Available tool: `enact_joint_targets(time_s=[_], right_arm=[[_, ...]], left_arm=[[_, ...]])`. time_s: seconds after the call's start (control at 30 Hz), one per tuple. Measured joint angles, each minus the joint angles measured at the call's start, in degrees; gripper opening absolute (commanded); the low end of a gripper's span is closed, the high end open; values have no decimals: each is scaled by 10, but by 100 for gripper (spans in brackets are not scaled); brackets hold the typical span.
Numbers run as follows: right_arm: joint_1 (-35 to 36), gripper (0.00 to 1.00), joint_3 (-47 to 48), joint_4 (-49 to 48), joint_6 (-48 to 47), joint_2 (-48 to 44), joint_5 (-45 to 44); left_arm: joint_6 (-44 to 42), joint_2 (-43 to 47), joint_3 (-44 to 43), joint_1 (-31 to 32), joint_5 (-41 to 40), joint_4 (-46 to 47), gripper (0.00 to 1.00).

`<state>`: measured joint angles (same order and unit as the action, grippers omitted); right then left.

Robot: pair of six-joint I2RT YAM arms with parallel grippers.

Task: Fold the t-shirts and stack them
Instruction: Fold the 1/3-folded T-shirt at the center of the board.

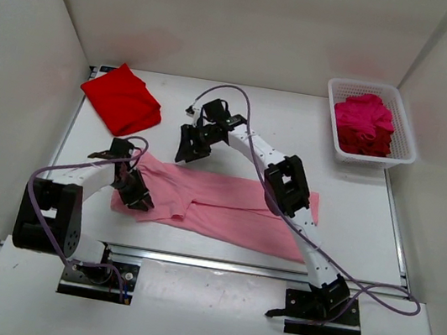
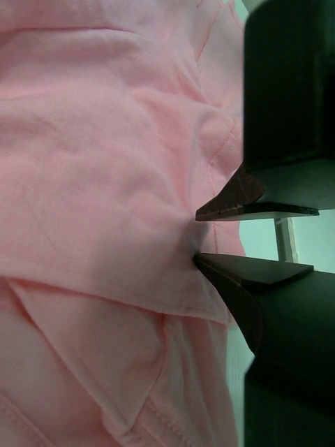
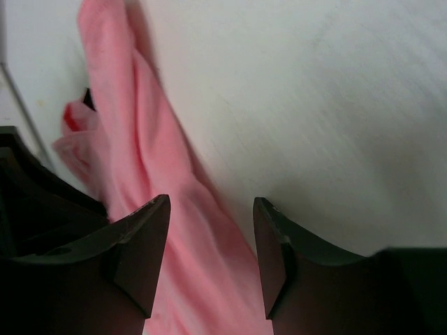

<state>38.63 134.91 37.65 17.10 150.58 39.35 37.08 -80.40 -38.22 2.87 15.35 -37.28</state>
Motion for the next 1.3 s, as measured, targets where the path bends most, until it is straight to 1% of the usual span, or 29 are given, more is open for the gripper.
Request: enact_joint_targets(time_s=[0.17,0.23,0.3,0.33,0.37,0.4,0.47,0.57,0.6,0.67,0.77,0.8,0.87,0.9,0.93,0.97,1.0,1.03,1.07,1.13,1.17,1.23,1.27,1.3], right_arm=[[14,47,4,-6,13,10,10],[22,40,10,-8,17,16,13],[30,24,21,-9,22,26,15],[33,20,28,-8,24,32,14],[34,9,33,-7,27,38,14],[36,0,42,-5,31,46,14],[38,0,73,12,38,63,12],[29,0,181,45,55,117,11],[23,1,202,47,64,127,15],[6,0,225,61,78,138,25],[-26,1,234,87,92,138,40],[-36,5,235,93,94,138,44],[-51,22,236,103,96,138,44],[-59,34,236,102,97,138,38],[-66,42,236,102,97,138,35],[-71,45,238,103,95,138,33],[-77,47,240,102,93,138,31],[-84,47,242,103,92,138,30],[-88,48,243,103,90,138,29],[-93,47,245,104,87,138,28],[-92,47,245,104,86,138,30],[-88,47,245,106,83,138,34],[-85,45,245,107,81,138,36],[-82,39,245,110,77,138,36]], left_arm=[[-2,0,0,-6,-1,0,36],[-2,0,0,-7,-1,1,37],[-2,0,3,-9,-1,5,37],[-2,0,5,-10,-1,7,37],[-2,0,6,-13,1,10,37],[-2,0,8,-16,3,12,37],[-2,0,11,-21,9,15,36],[-1,-1,14,-24,14,18,36],[-1,-1,14,-24,14,18,35],[-1,-1,15,-28,15,21,35],[1,0,21,-43,25,42,35],[2,0,21,-45,26,49,35],[2,0,22,-52,27,57,35],[2,0,22,-55,27,55,35],[2,1,23,-57,29,52,36],[2,2,22,-57,29,51,37],[2,2,21,-57,29,48,42],[2,2,17,-56,28,44,42],[2,0,9,-55,25,38,47],[2,-10,-23,-48,17,27,52],[2,-17,-43,-46,14,25,51],[2,-29,-81,-47,12,29,52],[2,-33,-94,-50,11,34,51],[2,-38,-103,-56,10,40,52]])
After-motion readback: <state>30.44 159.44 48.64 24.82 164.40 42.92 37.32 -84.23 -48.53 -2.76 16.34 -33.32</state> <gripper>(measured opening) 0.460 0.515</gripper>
